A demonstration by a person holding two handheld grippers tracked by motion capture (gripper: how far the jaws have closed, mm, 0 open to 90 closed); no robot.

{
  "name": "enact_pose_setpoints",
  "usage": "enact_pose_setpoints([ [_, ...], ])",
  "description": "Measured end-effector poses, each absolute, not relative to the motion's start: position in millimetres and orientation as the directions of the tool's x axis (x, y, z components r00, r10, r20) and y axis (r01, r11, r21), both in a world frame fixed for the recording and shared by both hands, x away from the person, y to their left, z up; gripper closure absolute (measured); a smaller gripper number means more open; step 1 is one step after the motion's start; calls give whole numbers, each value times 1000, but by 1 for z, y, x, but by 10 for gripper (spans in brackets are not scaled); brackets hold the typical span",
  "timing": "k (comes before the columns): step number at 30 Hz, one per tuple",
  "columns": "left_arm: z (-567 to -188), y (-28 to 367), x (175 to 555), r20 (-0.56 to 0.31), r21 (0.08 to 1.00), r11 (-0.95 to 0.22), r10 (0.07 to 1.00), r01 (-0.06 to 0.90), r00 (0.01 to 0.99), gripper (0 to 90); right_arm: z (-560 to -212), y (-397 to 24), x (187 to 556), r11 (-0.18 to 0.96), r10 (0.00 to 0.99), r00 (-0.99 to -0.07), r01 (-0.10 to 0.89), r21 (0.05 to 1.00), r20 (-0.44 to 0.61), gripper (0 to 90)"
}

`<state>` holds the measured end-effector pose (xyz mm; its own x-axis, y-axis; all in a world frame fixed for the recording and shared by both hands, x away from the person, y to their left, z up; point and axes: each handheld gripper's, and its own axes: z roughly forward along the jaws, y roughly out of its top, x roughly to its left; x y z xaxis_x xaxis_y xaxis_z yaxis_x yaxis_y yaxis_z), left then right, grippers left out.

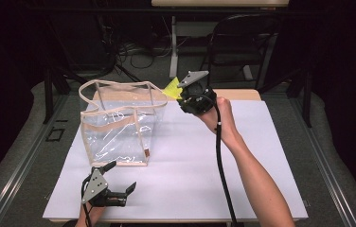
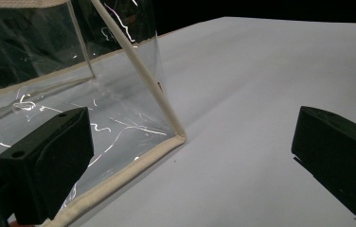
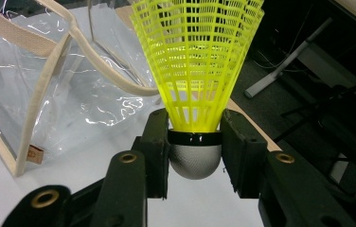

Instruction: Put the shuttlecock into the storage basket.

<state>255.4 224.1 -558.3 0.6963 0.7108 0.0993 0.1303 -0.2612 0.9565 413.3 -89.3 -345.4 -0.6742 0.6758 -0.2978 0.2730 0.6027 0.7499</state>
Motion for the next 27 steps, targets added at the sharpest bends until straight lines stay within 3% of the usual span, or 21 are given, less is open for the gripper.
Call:
enact_pose_setpoints([
  [27,-558,224,255,97,957,-259,707,129,700,0,-337,-63,424,626,644,-699,250,739,-310,642],
])
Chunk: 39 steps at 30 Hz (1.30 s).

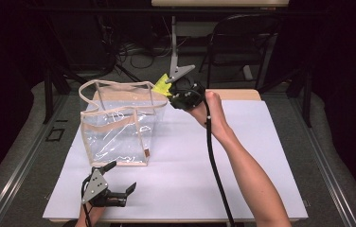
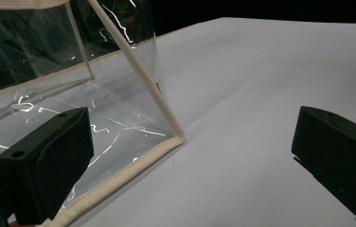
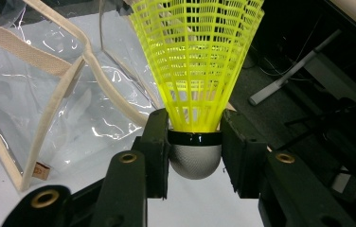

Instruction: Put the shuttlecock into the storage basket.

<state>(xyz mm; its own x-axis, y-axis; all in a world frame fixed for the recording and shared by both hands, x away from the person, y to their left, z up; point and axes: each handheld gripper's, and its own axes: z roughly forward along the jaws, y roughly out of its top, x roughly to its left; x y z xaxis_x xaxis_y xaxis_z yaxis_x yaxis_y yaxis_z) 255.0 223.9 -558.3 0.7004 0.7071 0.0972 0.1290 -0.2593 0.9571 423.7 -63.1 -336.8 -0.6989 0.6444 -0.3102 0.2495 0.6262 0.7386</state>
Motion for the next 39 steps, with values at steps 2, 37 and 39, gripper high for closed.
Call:
enact_pose_setpoints([
  [2,-558,224,255,100,957,-260,708,126,699,0,-336,-61,424,629,640,-701,244,738,-314,642],
  [37,-558,224,255,98,958,-258,708,127,699,0,-332,-29,438,660,597,-735,221,719,-322,643],
  [39,-558,224,255,98,957,-259,708,128,699,0,-332,-27,439,662,597,-736,227,714,-319,643],
])
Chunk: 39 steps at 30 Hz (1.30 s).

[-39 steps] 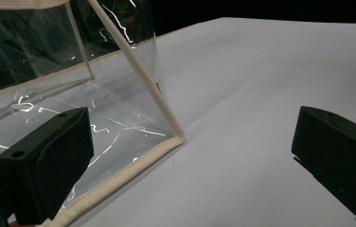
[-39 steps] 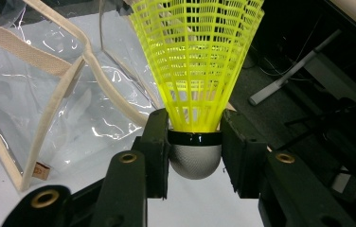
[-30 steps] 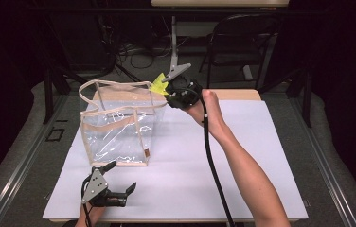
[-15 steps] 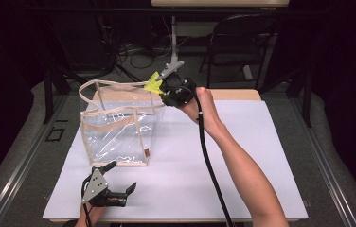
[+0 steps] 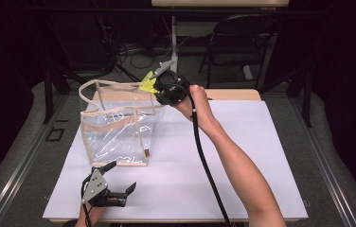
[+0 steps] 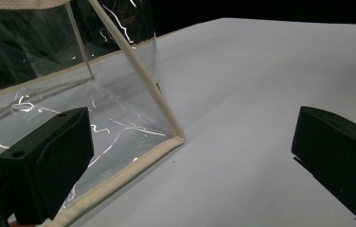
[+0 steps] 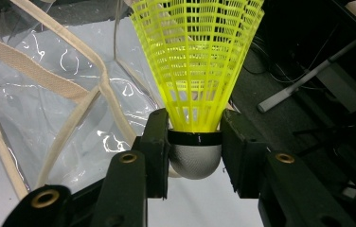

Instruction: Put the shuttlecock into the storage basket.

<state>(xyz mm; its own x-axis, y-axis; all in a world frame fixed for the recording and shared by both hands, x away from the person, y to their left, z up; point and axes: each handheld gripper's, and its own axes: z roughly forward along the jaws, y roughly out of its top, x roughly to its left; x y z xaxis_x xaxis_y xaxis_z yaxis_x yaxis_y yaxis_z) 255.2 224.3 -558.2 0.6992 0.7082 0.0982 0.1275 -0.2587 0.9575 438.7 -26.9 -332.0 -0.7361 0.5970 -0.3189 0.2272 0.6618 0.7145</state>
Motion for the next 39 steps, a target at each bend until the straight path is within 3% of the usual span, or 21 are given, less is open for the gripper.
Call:
enact_pose_setpoints([
  [39,-558,224,255,98,958,-258,708,126,700,0,-340,-8,461,717,536,-775,207,666,-335,643],
])
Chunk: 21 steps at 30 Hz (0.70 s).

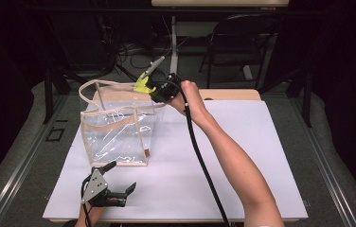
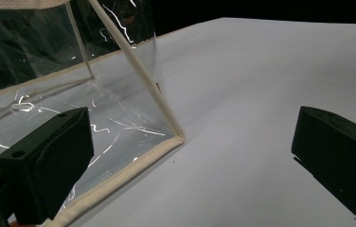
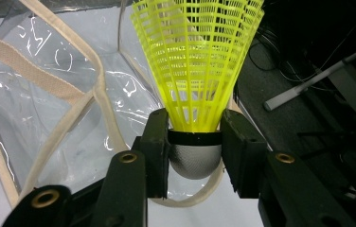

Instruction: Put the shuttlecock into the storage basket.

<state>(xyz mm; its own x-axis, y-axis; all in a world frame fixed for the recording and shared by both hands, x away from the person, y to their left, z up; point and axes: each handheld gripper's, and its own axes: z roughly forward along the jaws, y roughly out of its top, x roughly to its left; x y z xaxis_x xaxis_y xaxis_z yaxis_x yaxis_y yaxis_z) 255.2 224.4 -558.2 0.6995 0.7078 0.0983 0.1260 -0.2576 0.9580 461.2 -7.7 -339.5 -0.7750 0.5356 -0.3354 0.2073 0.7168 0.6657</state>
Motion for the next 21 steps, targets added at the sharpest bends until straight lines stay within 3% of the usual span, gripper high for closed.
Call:
enact_pose_setpoints([
  [21,-558,224,256,98,958,-257,707,125,700,0,-346,2,474,752,501,-794,201,628,-346,643],
])
